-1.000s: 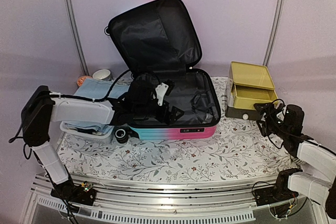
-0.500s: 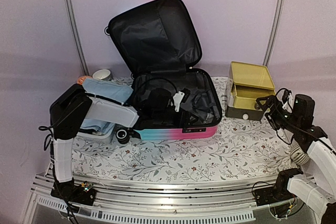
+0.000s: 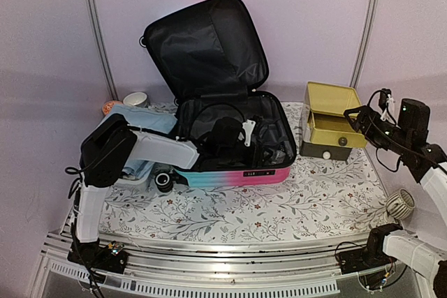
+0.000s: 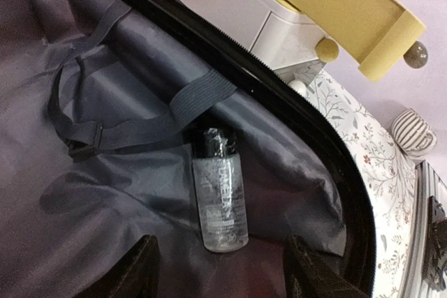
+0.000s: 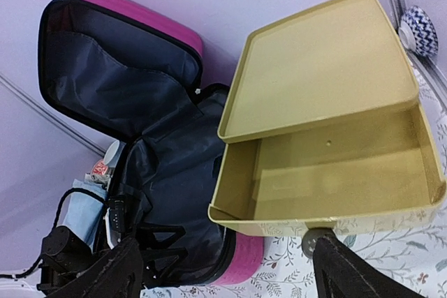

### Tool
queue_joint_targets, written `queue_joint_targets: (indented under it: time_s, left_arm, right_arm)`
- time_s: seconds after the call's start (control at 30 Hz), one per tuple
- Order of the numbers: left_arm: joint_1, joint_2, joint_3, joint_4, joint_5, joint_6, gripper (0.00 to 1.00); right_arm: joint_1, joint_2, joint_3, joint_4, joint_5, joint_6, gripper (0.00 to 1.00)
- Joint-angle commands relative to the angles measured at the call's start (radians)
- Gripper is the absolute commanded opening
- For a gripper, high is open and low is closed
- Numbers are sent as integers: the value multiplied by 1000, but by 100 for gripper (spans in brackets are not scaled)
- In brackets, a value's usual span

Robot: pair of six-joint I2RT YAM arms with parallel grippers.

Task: Open, take out, and arrange the luggage
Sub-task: Open the drawer in the storage box.

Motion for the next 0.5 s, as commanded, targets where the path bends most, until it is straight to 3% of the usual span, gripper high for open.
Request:
queue_joint_targets:
  time_s: [0.0, 0.23, 0.37, 0.47]
  left_arm:
    - [-16, -101, -82, -56, -63, 5, 62]
    - [-17, -357, -253, -87, -113, 46, 63]
    - [-14, -515, -385, -103, -183, 71, 64]
    - [-5, -616, -452, -133, -219, 79, 65]
  right_arm:
    - [113, 93, 117, -101, 62, -80, 80]
    - [572, 342, 291, -169, 471, 39, 79]
    - [741, 564, 435, -276, 702, 183, 79]
    - [800, 827, 663, -497, 830, 331, 75]
